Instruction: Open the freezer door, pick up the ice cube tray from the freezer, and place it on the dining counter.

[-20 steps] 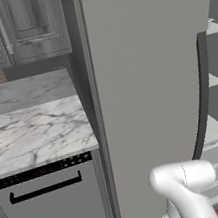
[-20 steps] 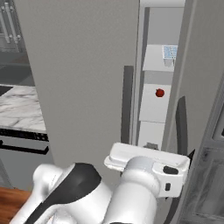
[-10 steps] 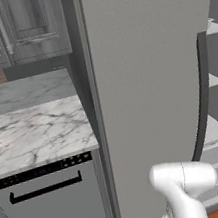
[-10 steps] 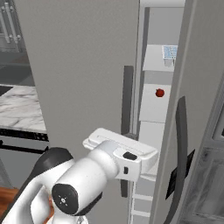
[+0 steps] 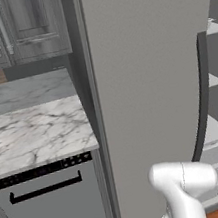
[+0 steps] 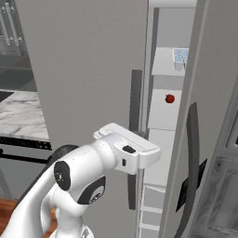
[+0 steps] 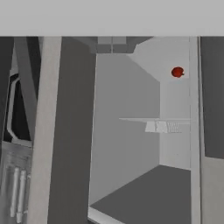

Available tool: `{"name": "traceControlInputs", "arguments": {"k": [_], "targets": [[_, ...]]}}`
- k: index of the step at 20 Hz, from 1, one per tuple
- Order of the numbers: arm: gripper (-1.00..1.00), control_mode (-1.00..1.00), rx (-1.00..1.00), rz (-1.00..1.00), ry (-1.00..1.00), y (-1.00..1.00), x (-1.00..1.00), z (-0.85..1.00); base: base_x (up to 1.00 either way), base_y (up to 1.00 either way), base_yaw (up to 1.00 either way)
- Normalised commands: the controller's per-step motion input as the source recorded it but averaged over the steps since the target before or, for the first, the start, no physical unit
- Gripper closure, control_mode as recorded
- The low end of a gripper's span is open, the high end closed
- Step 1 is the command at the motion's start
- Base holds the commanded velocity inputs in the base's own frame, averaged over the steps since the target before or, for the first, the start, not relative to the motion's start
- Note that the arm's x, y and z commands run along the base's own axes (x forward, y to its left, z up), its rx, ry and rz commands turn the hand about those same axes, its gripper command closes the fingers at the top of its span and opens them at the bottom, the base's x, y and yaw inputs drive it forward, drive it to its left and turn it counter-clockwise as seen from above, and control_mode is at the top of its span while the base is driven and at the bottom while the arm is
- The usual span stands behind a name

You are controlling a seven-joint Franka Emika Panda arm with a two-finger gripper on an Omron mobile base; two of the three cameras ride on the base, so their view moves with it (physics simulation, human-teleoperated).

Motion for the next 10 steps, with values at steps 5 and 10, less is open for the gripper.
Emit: {"name": "traceControlInputs", "arguments": {"k": [5,10], "targets": [[1.00,-1.00,0.00,-0.11,0.01,0.00,0.12,0.02,0.00,0.00,0.00],[1.00,-1.00,0.00,0.00,0.00,0.00,0.00,0.00,0.00,0.00,0.00]]}}
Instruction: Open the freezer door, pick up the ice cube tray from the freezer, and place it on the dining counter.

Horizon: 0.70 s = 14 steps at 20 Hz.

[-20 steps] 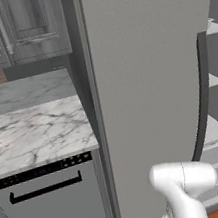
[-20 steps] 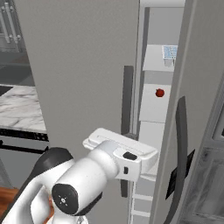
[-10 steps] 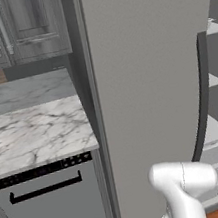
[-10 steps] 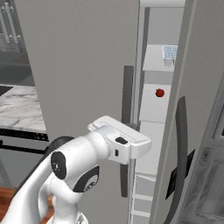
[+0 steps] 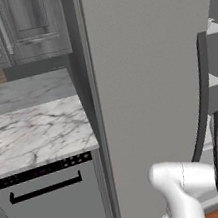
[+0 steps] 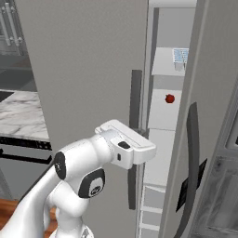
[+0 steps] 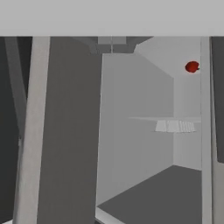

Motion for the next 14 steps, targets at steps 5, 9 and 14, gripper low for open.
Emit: {"name": "traceControlInputs", "arguments": {"k": [5,9,14], "targets": [[-1.00,-1.00,0.00,0.00,0.00,0.00,0.00,0.00,0.00,0.00,0.00],[-1.00,-1.00,0.00,0.00,0.00,0.00,0.00,0.00,0.00,0.00,0.00],[-1.00,-1.00,0.00,0.00,0.00,-0.04,0.02,0.00,0.00,0.00,0.00]]}}
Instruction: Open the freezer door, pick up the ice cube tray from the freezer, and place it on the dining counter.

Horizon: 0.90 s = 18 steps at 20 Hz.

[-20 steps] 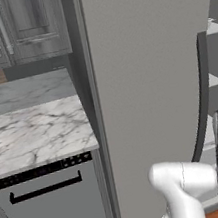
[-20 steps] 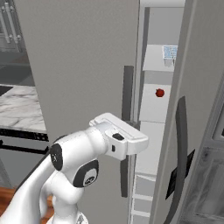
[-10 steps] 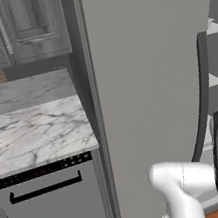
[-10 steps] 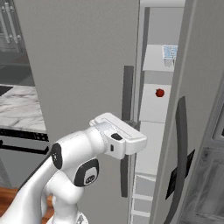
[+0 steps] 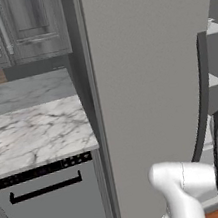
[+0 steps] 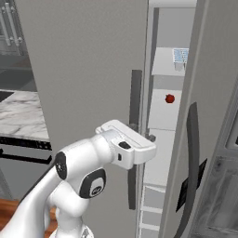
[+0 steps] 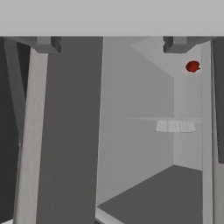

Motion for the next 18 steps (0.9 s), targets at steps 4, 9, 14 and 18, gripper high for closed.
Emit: {"name": "traceControlInputs", "arguments": {"k": [4,9,14,18], "targets": [[-1.00,-1.00,0.00,-0.13,0.00,-0.41,0.34,0.00,0.00,0.00,0.00],[-1.00,-1.00,0.00,-0.16,0.00,-0.33,0.44,0.00,0.00,0.00,0.00],[-1.00,-1.00,0.00,-0.18,0.00,-0.06,0.37,0.00,0.00,0.00,0.00],[-1.00,-1.00,0.00,-0.23,-0.02,0.00,0.29,0.00,0.00,0.00,0.00]]}}
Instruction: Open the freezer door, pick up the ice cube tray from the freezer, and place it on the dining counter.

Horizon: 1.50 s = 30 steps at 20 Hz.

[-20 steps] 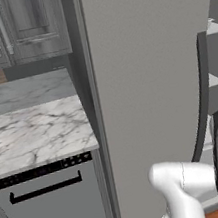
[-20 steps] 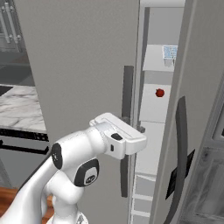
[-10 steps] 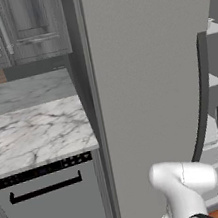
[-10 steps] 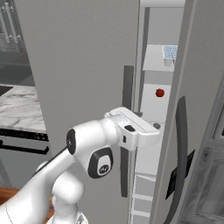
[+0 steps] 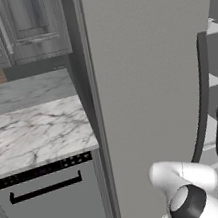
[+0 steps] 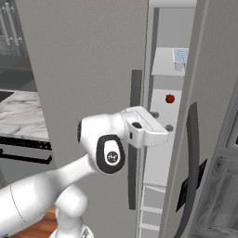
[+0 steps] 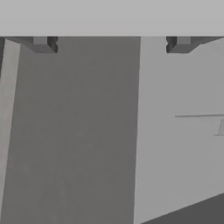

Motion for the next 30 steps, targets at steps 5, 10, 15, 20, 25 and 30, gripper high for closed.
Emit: {"name": "traceControlInputs", "arguments": {"k": [5,10,15,20,25,30], "targets": [[-1.00,-1.00,0.00,-0.22,-0.05,-0.04,0.13,0.00,0.00,0.00,0.00],[-1.00,-1.00,0.01,-0.17,-0.06,-0.14,0.00,0.00,0.00,0.00,0.00],[-1.00,-1.00,0.01,-0.15,-0.01,-0.23,0.00,0.00,0.00,0.00,0.00],[-1.00,-1.00,0.00,-0.14,0.00,-0.24,0.01,0.00,0.00,0.00,0.00],[-1.00,-1.00,0.00,-0.13,0.00,-0.27,0.00,0.00,0.00,0.00,0.00],[-1.00,-1.00,0.00,-0.12,0.00,-0.21,0.00,0.00,0.00,0.00,0.00]]}}
